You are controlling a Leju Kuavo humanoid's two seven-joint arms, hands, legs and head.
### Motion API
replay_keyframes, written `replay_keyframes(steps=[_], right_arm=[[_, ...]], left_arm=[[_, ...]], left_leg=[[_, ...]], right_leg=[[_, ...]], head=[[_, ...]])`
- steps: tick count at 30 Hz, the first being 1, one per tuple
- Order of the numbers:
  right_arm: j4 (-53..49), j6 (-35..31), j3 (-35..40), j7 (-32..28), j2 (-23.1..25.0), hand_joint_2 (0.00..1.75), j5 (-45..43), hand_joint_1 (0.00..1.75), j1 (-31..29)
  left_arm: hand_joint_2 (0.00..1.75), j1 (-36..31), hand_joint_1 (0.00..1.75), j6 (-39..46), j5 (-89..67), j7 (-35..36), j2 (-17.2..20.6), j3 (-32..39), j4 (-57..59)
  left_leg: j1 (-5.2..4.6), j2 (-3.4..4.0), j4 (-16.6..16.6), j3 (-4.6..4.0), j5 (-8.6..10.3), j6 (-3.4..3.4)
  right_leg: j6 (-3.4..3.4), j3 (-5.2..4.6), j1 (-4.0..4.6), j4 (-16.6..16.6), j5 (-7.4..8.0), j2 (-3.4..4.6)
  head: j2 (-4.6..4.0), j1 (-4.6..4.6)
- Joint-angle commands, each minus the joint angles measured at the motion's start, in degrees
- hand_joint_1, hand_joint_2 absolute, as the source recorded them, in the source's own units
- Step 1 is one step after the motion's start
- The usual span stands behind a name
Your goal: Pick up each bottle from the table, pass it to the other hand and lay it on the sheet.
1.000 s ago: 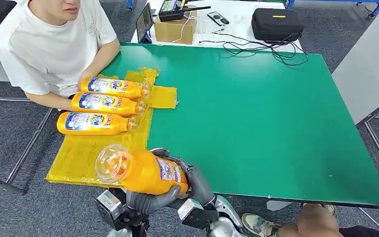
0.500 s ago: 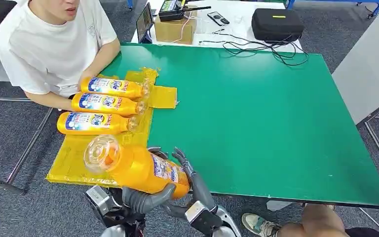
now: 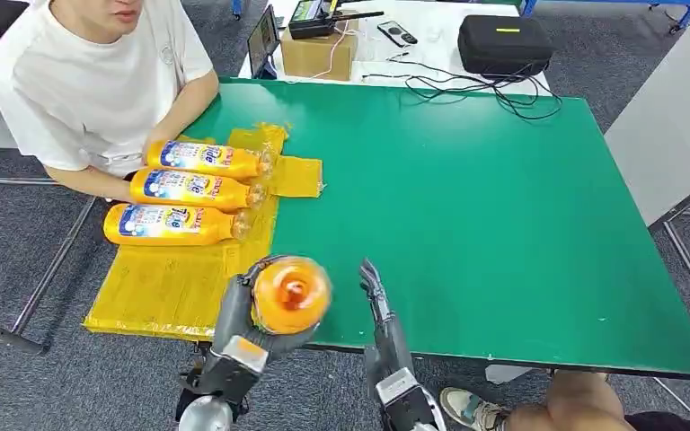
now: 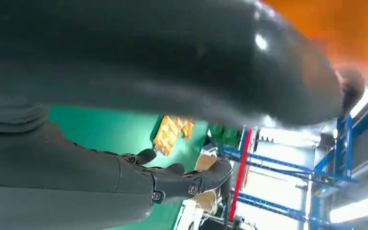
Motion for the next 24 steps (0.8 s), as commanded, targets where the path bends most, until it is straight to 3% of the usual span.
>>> replay_keyframes(steps=[1,6,14,24], right_arm=[[2.45,1.59,-3.06,-1.32,0.76,0.0,0.9,0.0,-2.27],[3.45,1.88,-3.26,-1.33,0.47,0.0,0.66,0.0,-2.2],[3.91,2.02,-3.52,-1.34,0.46,0.0,0.51,0.0,-2.41],[6.0,1.88,-2.97,-1.36,-0.16,0.0,-1.41,0.0,-3.31]], left_arm=[[1.75,-21.66,1.75,8.32,-24.12,13.65,6.48,12.05,40.66],[1.75,-25.23,1.75,8.78,-28.2,15.12,10.83,16.34,52.25],[1.75,-26.03,1.75,6.44,-27.81,16.03,10.6,17.89,53.62],[1.75,-30.79,1.75,1.83,-34.74,19.44,15.26,16.81,63.01]], left_leg=[[0.0,-0.15,-0.25,0.36,0.15,-0.1],[0.09,0.17,-0.21,0.39,0.15,-0.2],[0.14,0.22,-0.08,0.25,0.13,-0.17],[0.13,0.4,-0.18,0.59,0.09,-0.3]], right_leg=[[-0.16,0.36,0.02,-0.17,0.06,-0.18],[-0.23,0.32,0.1,-0.11,0.1,0.13],[-0.27,0.22,0.13,-0.01,0.12,0.17],[-0.37,0.35,0.15,0.0,0.2,0.33]], head=[[0.0,0.0],[0.0,0.02],[0.0,0.0],[0.0,-0.02]])
